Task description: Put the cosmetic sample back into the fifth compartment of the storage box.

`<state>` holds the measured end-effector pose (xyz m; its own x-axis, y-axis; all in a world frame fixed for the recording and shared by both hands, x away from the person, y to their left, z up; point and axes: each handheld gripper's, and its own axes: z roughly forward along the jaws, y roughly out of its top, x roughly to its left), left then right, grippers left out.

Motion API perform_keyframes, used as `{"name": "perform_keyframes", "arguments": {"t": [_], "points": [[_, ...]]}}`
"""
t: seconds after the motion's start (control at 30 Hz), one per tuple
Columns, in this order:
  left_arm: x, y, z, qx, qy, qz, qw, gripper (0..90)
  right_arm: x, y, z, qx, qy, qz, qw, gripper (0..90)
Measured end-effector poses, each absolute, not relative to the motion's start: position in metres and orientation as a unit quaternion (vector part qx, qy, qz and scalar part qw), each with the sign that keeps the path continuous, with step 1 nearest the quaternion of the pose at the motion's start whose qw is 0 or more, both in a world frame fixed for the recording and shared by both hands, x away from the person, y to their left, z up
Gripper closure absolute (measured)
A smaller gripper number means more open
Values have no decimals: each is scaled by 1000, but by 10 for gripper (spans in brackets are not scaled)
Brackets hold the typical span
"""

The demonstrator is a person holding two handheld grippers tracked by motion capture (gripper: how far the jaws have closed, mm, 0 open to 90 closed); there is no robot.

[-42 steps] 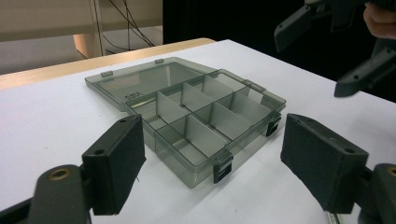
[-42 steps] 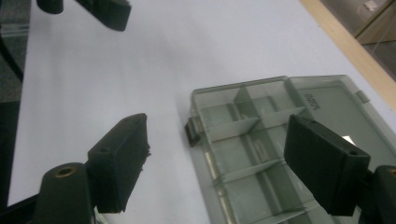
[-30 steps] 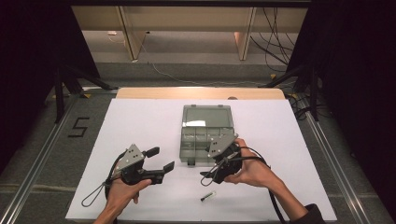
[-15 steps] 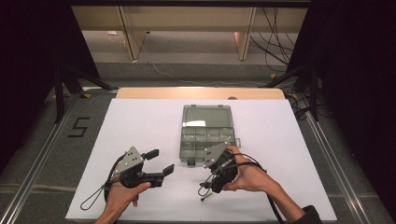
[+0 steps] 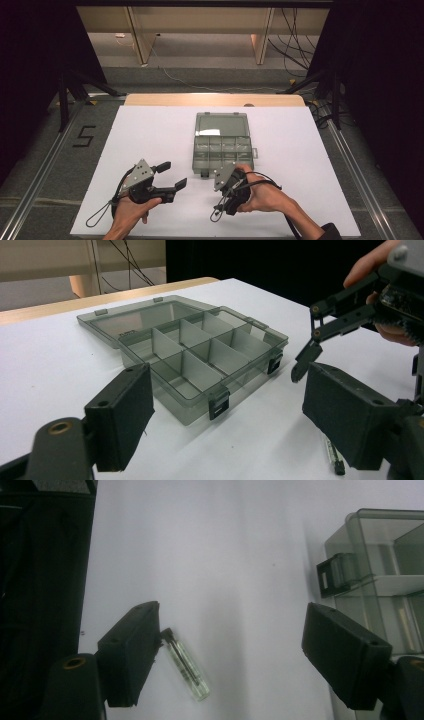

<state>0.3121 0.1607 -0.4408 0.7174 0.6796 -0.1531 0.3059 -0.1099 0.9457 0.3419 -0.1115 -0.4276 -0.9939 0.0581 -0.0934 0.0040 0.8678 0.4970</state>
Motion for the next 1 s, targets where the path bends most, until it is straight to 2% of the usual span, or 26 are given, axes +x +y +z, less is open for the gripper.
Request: {"name": "perform_keyframes", "arguments": {"t": [0.57, 1.0], "points": [[308, 160, -441, 727, 335, 162, 577, 194, 336, -108, -442, -18, 977, 207, 42, 386], [309, 158, -442, 732, 328, 162, 574, 194, 334, -106, -454, -35, 985, 168, 14, 544]]}}
